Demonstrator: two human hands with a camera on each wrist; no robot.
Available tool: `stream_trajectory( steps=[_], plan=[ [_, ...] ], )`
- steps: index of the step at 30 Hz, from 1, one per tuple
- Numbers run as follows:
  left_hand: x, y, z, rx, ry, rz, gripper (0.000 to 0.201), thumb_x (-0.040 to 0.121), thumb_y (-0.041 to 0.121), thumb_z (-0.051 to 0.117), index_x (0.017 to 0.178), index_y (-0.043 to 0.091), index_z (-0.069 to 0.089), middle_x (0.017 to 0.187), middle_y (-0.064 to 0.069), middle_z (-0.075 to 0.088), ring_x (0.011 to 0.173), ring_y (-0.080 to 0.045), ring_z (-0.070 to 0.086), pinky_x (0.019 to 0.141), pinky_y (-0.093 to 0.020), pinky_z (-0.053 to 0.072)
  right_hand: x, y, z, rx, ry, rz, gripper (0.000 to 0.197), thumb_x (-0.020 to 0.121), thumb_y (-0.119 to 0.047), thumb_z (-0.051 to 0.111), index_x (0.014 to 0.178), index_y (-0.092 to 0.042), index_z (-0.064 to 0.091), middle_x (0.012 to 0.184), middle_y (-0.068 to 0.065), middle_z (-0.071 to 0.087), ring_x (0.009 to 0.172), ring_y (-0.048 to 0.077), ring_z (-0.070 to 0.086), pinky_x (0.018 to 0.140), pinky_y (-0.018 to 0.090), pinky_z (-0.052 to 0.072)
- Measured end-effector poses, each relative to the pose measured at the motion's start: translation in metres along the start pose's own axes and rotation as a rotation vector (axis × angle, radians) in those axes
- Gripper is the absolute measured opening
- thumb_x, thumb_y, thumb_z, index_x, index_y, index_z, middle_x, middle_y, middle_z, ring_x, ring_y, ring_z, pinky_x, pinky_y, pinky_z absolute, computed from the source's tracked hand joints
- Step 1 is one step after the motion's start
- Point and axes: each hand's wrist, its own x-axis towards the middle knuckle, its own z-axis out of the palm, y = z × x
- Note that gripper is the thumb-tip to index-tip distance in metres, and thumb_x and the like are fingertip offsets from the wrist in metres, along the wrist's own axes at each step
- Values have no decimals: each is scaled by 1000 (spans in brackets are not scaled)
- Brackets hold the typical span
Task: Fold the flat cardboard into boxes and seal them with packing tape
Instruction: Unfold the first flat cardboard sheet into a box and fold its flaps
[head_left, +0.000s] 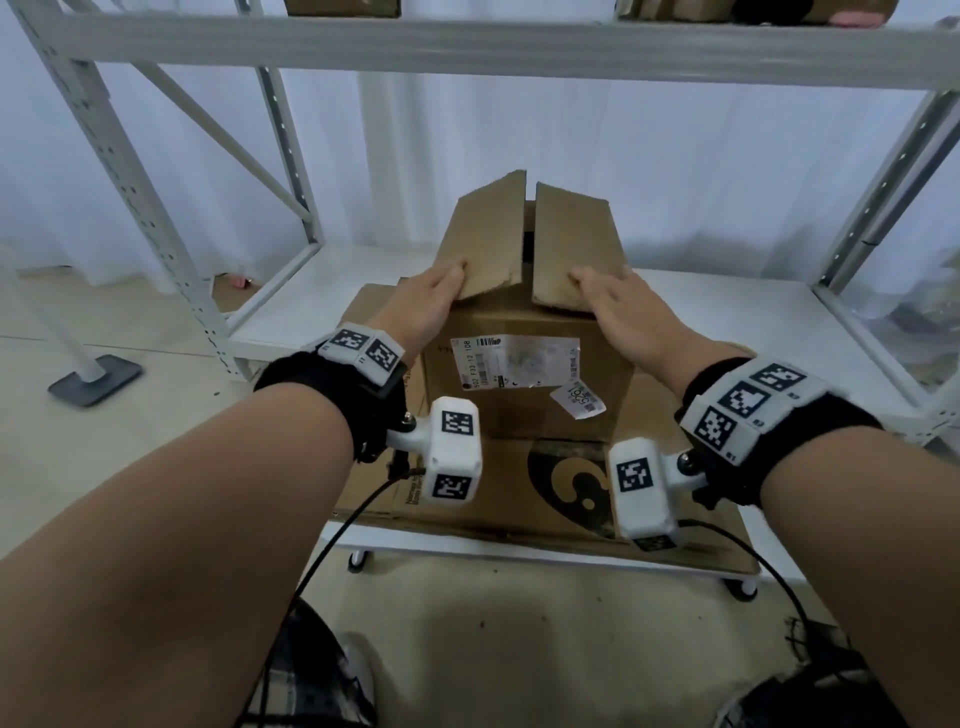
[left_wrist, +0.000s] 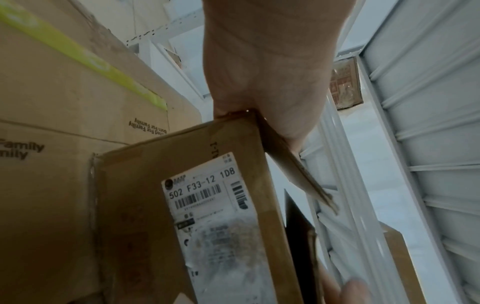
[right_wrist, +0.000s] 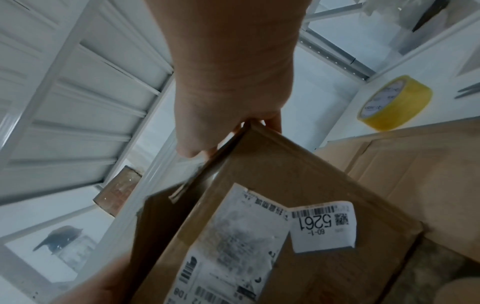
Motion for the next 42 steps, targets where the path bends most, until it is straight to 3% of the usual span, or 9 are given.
stream_trajectory(
  steps=[5, 11, 13, 18, 21, 24, 27, 32, 42],
  plan=[
    [1, -4, 5, 202, 51, -14, 68, 97, 39, 52, 150, 9, 21, 149, -9, 38, 130, -23, 43, 97, -27, 37, -8, -4, 7, -224, -20, 108, 49, 99, -58, 32, 145, -42, 37, 158, 18, 16, 138, 43, 32, 114, 45, 27],
    [18, -20, 2, 15, 53, -156, 64, 82, 53, 66, 122, 5, 52, 115, -10, 64, 86, -17, 62, 70, -32, 55, -3, -13, -4, -156, -110, 166, 61, 98, -52, 44, 152, -30, 27, 156, 12, 26, 140, 33, 28, 112, 42, 32],
    [15, -21, -1, -79, -39, -283, 76, 79, 61, 65, 135, 15, 41, 121, -6, 60, 91, -22, 62, 60, -31, 52, 0, -11, -9, -7, -139, 232, 72, 93, -54, 53, 153, -30, 22, 155, 5, 30, 121, 27, 49, 89, 41, 50],
    [16, -27, 2, -199, -131, -470, 99, 66, 71, 68, 147, 31, 27, 143, -12, 45, 128, -44, 42, 92, -65, 37, 2, -9, -11, 205, -147, 321, 86, 86, -52, 64, 154, -34, 15, 146, 5, 38, 82, 15, 57, 46, 26, 47],
    [15, -19, 8, -327, -37, -417, 87, 70, 59, 65, 145, 25, 35, 136, -9, 53, 116, -28, 53, 91, -50, 43, 0, -7, -13, 331, -100, 349, 80, 89, -44, 65, 154, -32, 19, 127, 2, 46, 75, 13, 58, 35, 18, 44],
    [15, -5, 3, -389, 36, -270, 42, 90, 36, 56, 130, 25, 49, 110, -2, 62, 86, -15, 60, 63, -29, 47, -3, -10, -16, 442, -62, 359, 75, 93, -39, 62, 154, -31, 20, 110, -3, 53, 69, 12, 60, 33, 18, 43],
    [17, 7, -13, -338, 134, -108, 54, 83, 43, 62, 134, 33, 46, 109, 5, 62, 92, -14, 64, 77, -31, 53, -5, -19, -9, 565, -66, 356, 73, 95, -39, 59, 154, -32, 17, 114, -1, 56, 57, 10, 67, 38, 22, 49],
    [11, 18, -34, -182, 215, 114, 39, 88, 44, 62, 124, 38, 48, 101, 13, 61, 93, -10, 65, 90, -36, 53, -4, -28, 15, 685, -96, 357, 74, 93, -44, 60, 154, -31, 19, 114, -1, 59, 98, 23, 66, 90, 57, 52],
    [11, 3, -45, -322, 93, 111, 32, 91, 44, 61, 121, 33, 62, 112, 9, 68, 98, -5, 66, 83, -22, 52, 14, -18, -5, 587, 175, 183, 83, 70, -64, 74, 137, -21, 53, 124, 2, 64, 99, 16, 66, 61, 26, 52]
  ],
)
